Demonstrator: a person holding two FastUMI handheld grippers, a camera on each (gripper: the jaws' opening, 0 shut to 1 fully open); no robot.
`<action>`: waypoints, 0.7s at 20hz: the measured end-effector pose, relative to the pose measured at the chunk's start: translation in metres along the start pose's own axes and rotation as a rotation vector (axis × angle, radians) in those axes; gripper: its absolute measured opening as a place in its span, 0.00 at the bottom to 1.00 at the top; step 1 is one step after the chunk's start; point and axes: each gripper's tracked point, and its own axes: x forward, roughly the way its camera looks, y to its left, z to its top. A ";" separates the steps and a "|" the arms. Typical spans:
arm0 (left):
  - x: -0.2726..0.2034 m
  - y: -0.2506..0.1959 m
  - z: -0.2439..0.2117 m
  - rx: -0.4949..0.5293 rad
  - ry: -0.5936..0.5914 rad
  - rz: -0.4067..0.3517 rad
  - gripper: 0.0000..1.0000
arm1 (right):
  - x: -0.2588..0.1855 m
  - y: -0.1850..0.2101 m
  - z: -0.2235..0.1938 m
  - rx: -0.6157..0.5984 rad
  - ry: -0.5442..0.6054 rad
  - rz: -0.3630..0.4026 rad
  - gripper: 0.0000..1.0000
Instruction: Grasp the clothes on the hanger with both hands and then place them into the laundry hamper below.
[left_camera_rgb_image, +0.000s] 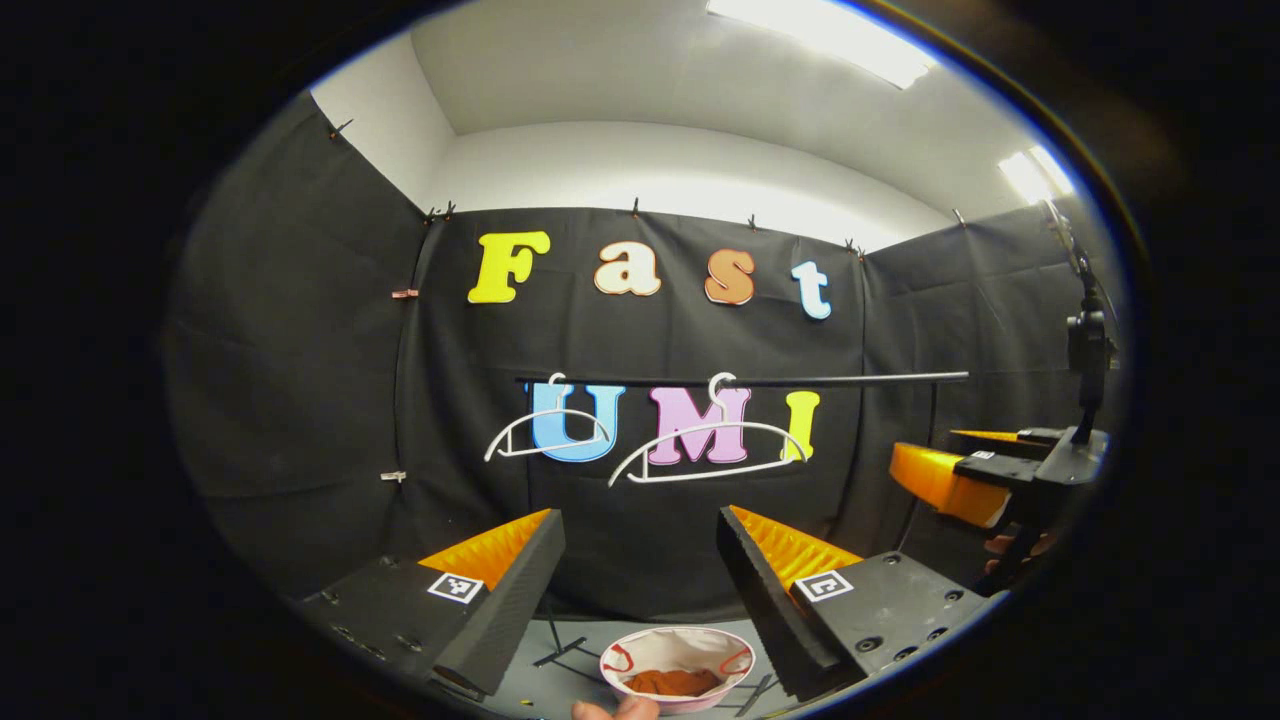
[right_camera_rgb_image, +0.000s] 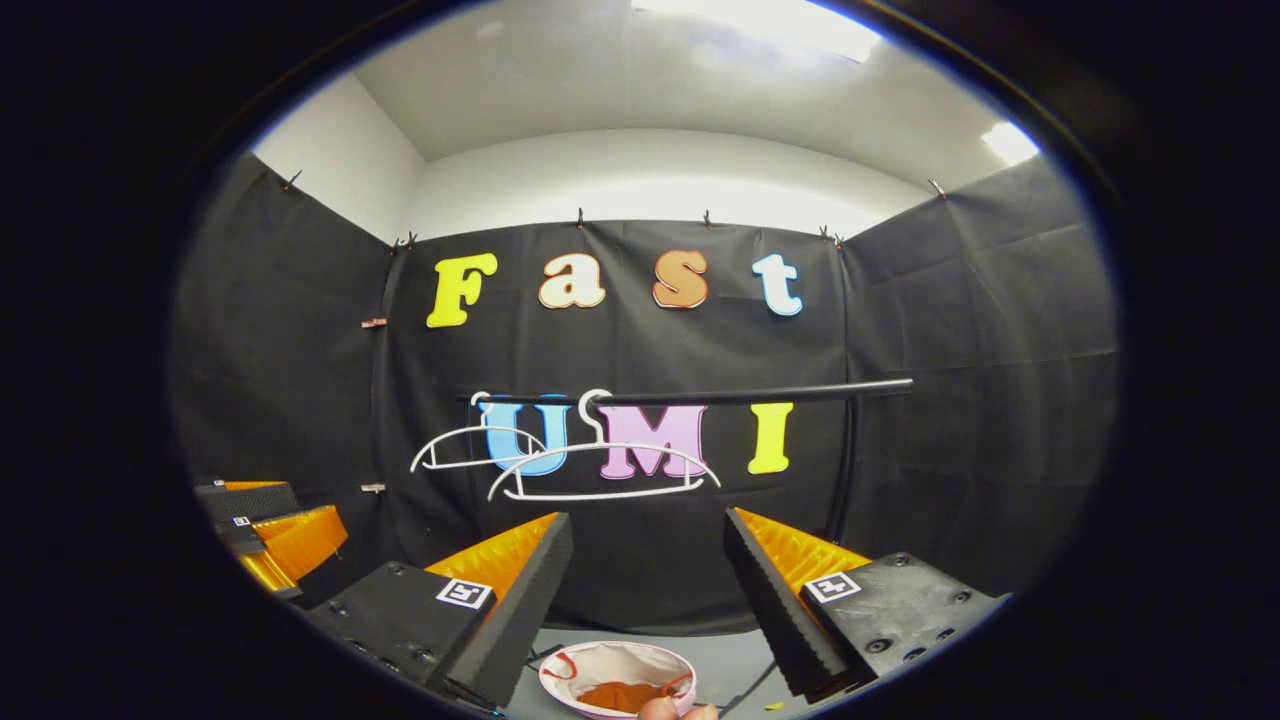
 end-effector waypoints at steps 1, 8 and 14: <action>-0.002 0.001 -0.001 0.004 0.000 0.003 0.97 | -0.003 -0.001 0.000 0.006 -0.002 -0.001 0.97; -0.006 0.007 -0.003 -0.002 0.001 -0.005 0.97 | -0.006 -0.001 -0.006 0.007 -0.005 -0.015 0.97; -0.005 0.014 0.002 0.007 -0.022 0.005 0.96 | -0.007 0.005 -0.012 -0.012 0.002 -0.013 0.98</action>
